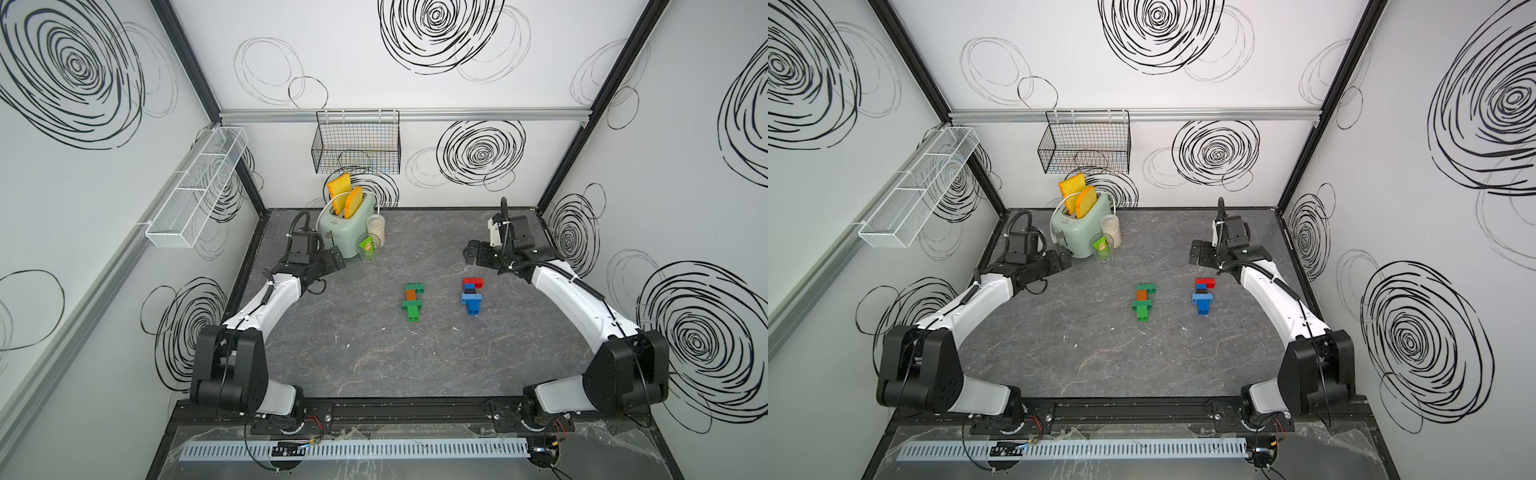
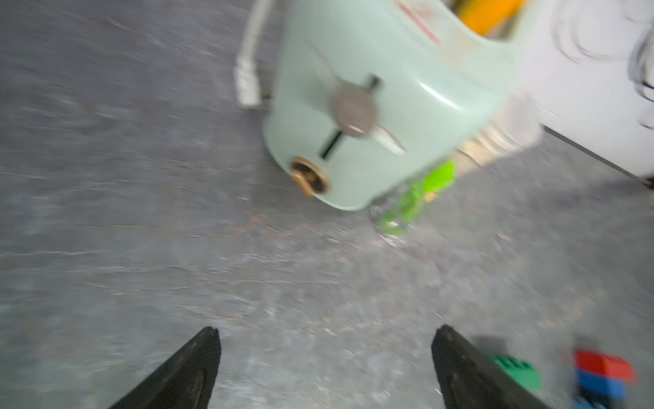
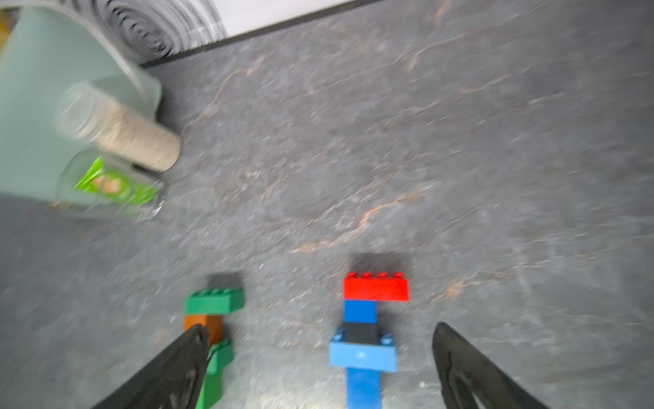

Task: Assemble the letter f with lego
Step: Reset both arms

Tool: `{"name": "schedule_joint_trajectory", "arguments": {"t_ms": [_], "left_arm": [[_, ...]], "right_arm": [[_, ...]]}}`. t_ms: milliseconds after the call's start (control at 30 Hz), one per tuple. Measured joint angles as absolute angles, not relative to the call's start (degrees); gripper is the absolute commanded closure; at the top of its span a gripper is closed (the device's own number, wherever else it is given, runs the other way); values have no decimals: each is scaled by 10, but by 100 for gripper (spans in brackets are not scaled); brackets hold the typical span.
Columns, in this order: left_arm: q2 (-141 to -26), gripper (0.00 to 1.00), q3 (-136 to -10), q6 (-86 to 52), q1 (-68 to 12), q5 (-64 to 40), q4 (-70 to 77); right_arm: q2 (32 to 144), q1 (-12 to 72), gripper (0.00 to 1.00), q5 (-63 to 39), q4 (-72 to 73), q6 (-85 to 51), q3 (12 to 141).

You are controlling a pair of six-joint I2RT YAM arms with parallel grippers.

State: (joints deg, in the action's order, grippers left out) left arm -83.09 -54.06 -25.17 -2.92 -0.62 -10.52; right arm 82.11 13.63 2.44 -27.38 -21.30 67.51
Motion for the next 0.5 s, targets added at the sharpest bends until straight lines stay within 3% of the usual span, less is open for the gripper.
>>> {"name": "schedule_joint_trajectory", "arguments": {"t_ms": [133, 333, 500], "left_arm": [[-823, 2, -470, -210, 4, 50, -35], [-824, 2, -357, -160, 1, 112, 131], [-831, 2, -236, -147, 68, 39, 342]], "right_arm": [[835, 103, 1, 117, -203, -209, 646], [838, -52, 1, -2, -26, -192, 496], [842, -54, 1, -34, 117, -117, 383]]}}
